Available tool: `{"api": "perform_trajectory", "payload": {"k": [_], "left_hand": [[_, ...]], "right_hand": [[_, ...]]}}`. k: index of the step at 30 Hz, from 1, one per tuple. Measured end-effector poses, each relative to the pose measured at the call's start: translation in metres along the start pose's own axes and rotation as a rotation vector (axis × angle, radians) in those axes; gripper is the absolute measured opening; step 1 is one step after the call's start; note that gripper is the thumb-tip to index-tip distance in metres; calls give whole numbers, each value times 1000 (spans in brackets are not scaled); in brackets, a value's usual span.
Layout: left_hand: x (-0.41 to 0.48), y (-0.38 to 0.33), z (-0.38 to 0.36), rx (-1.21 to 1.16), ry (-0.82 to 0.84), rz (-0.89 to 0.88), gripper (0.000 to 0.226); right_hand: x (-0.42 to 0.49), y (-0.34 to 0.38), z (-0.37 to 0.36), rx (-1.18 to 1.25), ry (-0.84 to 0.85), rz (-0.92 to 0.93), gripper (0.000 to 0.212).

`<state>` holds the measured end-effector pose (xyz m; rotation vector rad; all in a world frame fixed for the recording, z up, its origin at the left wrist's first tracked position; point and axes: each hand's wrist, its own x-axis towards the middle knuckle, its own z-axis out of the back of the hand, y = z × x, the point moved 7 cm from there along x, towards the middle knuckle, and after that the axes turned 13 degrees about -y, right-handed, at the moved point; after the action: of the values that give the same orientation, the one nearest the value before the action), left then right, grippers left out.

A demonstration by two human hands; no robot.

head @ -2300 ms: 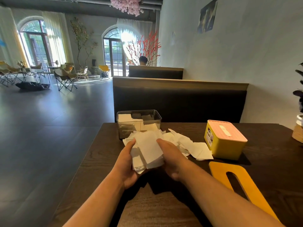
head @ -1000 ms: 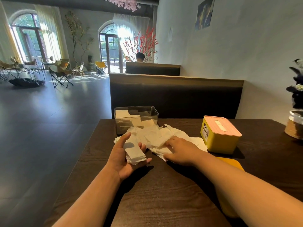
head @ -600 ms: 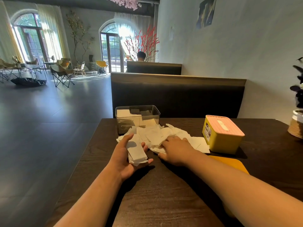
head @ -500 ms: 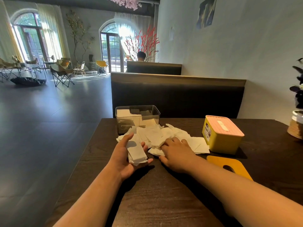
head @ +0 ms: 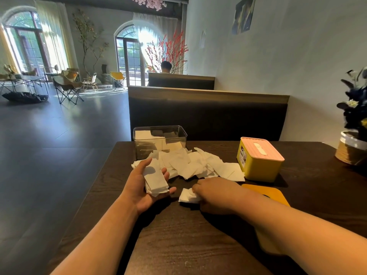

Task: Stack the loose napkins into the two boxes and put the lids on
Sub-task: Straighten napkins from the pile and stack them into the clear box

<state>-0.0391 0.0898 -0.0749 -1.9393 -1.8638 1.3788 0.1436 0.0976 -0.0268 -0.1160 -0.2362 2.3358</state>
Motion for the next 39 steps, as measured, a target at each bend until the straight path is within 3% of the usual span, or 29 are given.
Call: {"api": "perform_trajectory", "payload": {"k": [2, 5, 7, 10, 12, 15, 22, 27, 30, 33, 39], "left_hand": [[-2, 0, 0, -5, -1, 4, 50], [-2, -2, 0, -16, -4, 5, 51], [-1, -3, 0, -32, -10, 7, 53], [-1, -4, 0, -46, -12, 2, 50], [-3, -5, -1, -57, -8, 2, 48], [-3, -7, 0, -61, -7, 4, 51], [-5, -1, -5, 33, 18, -4, 57], [-17, 28, -25, 240, 167, 87, 54], [-19, 35, -32, 232, 204, 71, 57], [-20, 33, -34, 237, 209, 43, 68], [-27, 32, -33, 287, 201, -11, 72]], "right_hand": [[-1, -7, 5, 92, -41, -68, 39], [-3, -32, 8, 460, -127, -297, 16], [-10, -51, 6, 850, -198, -543, 11], [-20, -56, -17, 1708, -218, -951, 21], [-15, -43, -28, 2150, -219, -978, 36], [2, -27, -36, 2395, -240, -846, 60], [20, -15, -35, 2386, -260, -863, 64], [27, 0, -33, 2256, -227, -688, 41], [28, 2, -25, 1945, -310, -644, 28], [28, 7, -21, 1699, -360, -610, 31], [29, 8, -23, 1512, -477, -588, 35]]}}
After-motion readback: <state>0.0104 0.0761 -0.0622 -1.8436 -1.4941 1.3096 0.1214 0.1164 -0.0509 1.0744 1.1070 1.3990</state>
